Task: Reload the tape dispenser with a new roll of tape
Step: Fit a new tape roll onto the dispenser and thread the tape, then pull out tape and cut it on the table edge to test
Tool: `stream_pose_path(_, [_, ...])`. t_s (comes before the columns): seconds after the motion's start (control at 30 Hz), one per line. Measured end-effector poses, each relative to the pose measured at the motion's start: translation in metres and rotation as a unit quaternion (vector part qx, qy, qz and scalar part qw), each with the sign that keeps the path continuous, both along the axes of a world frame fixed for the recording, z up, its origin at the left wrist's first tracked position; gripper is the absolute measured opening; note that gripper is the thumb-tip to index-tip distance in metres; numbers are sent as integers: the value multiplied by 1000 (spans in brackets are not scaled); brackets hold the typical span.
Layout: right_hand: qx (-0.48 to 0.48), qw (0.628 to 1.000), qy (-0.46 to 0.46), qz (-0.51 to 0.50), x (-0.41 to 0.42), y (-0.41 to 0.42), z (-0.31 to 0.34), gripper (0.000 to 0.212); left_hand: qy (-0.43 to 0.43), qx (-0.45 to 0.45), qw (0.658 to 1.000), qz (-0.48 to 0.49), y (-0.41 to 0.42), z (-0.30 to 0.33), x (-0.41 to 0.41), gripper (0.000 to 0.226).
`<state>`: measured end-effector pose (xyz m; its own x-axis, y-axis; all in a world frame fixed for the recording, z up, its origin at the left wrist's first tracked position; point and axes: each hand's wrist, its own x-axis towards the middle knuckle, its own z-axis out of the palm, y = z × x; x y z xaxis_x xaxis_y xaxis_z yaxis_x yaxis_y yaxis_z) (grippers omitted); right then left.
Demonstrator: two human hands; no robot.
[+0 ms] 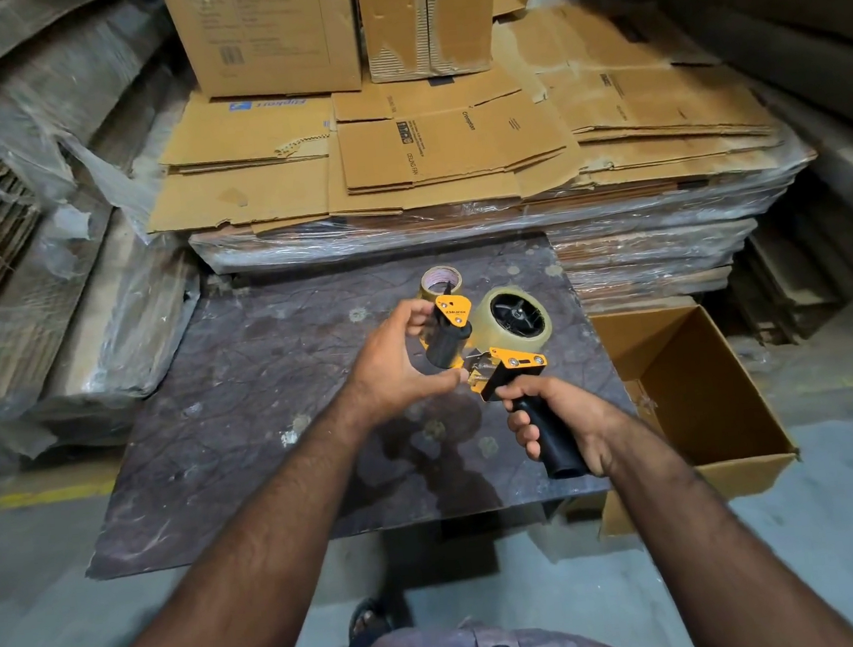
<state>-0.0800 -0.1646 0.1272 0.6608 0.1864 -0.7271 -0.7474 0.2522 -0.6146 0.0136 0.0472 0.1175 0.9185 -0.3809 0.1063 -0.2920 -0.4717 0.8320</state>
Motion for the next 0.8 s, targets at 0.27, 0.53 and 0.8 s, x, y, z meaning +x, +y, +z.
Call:
stream_pose_path(0.27, [17,1000,-1,5,-7,4,-4,23,48,-33,998,-11,8,-2,5,52])
stream_pose_path(0.53, [22,999,-22,24,-18,0,-7,28,243,-252,932,94,4,1,8,36])
stream_pose_path(0.8, [-88,995,-40,-29,-16,0,-18,36,288,-197,906,241,4,-26,8,44])
